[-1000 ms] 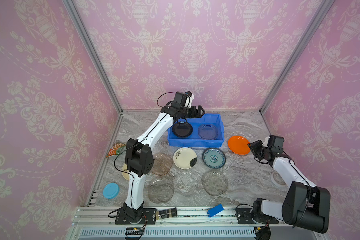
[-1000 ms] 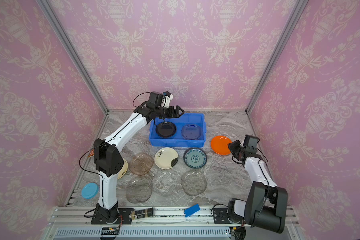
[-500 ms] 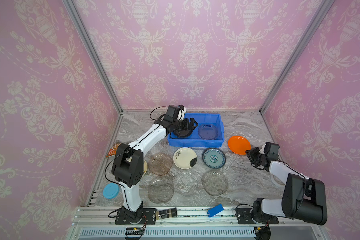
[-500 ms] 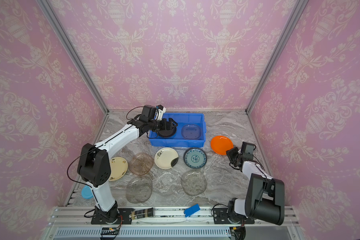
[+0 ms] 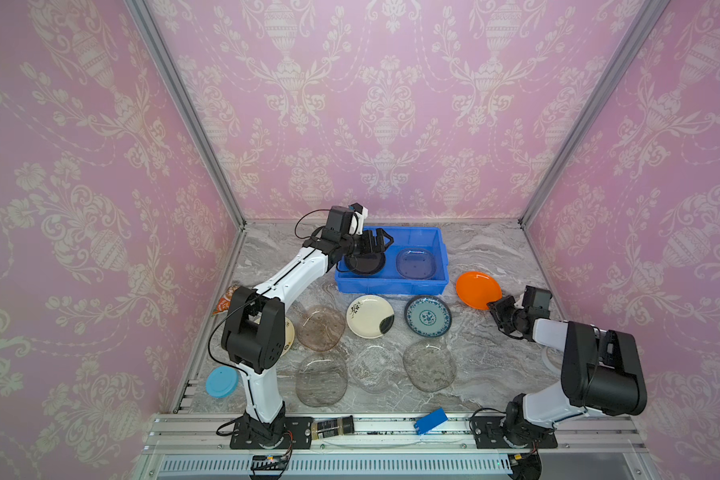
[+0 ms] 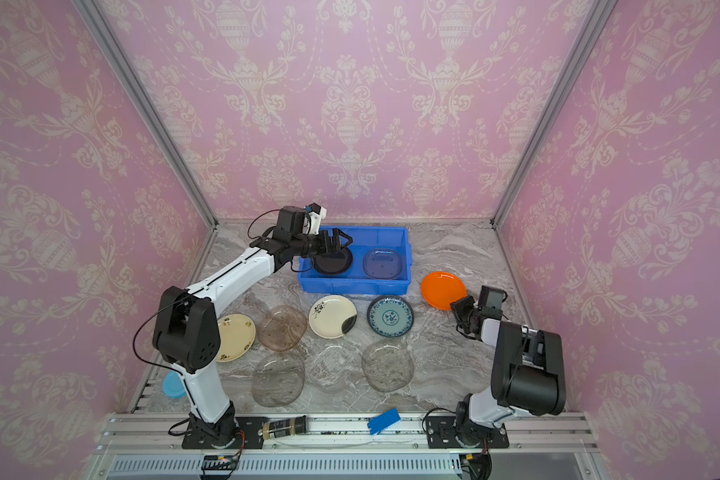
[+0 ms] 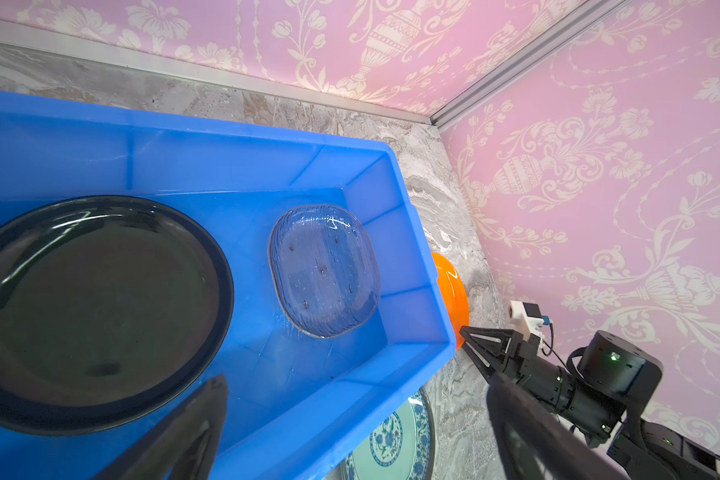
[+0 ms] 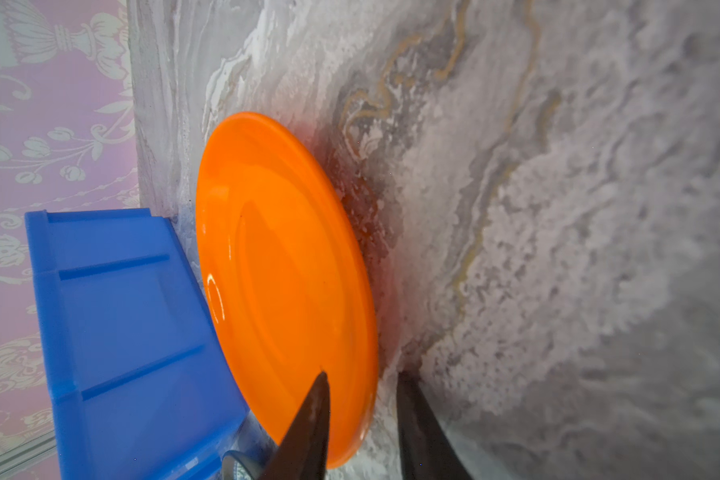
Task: Place the plates into the plastic bin on the countertop
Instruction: 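Grasp the orange plastic plate's rim with the right gripper, then lift the orange plate with the right gripper and carry it over the bin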
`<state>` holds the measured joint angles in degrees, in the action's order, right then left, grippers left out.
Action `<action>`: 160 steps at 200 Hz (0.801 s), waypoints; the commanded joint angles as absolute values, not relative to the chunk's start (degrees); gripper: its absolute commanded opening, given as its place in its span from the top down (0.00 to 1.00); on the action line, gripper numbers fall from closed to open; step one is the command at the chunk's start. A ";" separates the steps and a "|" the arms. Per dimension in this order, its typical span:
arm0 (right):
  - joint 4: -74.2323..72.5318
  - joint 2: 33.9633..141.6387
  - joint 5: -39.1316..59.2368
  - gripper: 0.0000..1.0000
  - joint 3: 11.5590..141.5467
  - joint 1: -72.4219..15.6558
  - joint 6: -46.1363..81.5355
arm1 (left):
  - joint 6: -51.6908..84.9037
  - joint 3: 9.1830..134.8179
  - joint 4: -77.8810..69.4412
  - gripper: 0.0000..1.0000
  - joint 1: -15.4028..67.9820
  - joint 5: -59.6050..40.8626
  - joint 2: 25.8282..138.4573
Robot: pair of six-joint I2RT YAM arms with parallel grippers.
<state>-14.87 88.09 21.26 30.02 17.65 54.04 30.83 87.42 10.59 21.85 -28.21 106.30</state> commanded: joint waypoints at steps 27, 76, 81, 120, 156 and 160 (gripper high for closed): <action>-19.27 91.78 21.71 0.75 29.46 18.01 55.99 | 31.38 85.87 9.81 0.01 21.18 -28.64 107.56; -19.34 92.20 21.25 0.83 29.71 18.02 55.67 | 31.38 85.87 9.84 0.01 20.87 -28.64 108.61; -19.34 92.13 21.20 0.85 29.70 18.02 55.72 | 31.38 85.87 9.84 0.01 20.83 -28.61 108.61; -19.02 92.04 21.13 1.00 30.22 17.93 55.67 | 32.03 85.61 9.42 0.01 20.24 -28.39 108.87; -15.05 88.90 19.27 1.00 31.68 17.75 54.46 | 32.12 86.03 9.23 0.01 20.15 -28.57 108.62; -14.23 88.40 18.83 1.00 32.09 17.75 54.16 | 32.16 86.12 9.24 0.02 20.13 -28.61 108.63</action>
